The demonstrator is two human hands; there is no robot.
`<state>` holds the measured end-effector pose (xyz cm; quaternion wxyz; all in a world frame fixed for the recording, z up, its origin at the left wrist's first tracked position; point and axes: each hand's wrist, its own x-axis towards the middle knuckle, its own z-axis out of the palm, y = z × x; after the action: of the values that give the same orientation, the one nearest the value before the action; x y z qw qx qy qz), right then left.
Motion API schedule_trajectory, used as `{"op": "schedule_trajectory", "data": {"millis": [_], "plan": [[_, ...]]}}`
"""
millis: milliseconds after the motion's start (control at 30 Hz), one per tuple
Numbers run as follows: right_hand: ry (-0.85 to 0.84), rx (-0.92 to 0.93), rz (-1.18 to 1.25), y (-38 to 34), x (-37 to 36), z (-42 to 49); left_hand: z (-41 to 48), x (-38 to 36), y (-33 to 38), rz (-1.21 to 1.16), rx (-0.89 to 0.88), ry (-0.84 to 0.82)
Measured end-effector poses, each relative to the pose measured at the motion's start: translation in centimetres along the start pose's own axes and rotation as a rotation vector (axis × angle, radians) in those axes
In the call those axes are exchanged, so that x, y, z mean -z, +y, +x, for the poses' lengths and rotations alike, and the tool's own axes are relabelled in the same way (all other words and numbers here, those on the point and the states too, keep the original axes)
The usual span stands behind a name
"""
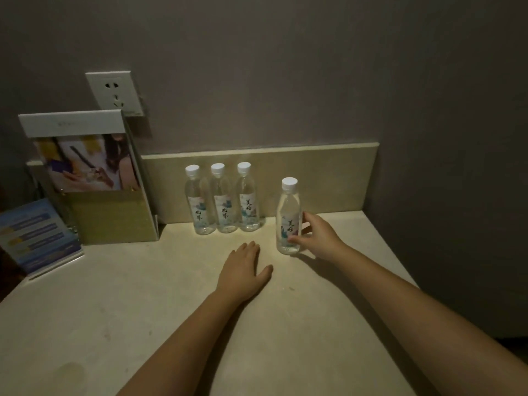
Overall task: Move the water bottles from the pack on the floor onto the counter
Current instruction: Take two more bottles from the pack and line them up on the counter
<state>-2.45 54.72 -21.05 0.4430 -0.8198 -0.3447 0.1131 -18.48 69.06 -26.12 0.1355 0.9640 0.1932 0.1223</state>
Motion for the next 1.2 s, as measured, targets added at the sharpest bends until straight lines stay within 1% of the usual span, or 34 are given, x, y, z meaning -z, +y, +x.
{"op": "schedule_trajectory", "data": {"millis": [200, 433, 667, 1200], "plan": [[0.049, 0.011, -0.015, 0.4, -0.9, 3.8, 0.0, -0.2, -0.2, -0.028, -0.007, 0.022], [0.064, 0.001, -0.002, 0.7, -2.4, 7.1, -0.1, -0.3, -0.3, -0.053, -0.007, 0.047], [0.127, -0.003, 0.008, 0.7, -3.3, 8.0, -0.1, -0.2, -0.2, -0.06, -0.003, 0.045], [0.127, -0.001, -0.05, 0.3, -3.2, 8.1, -0.2, -0.2, 0.0, -0.056, 0.007, 0.03]]}}
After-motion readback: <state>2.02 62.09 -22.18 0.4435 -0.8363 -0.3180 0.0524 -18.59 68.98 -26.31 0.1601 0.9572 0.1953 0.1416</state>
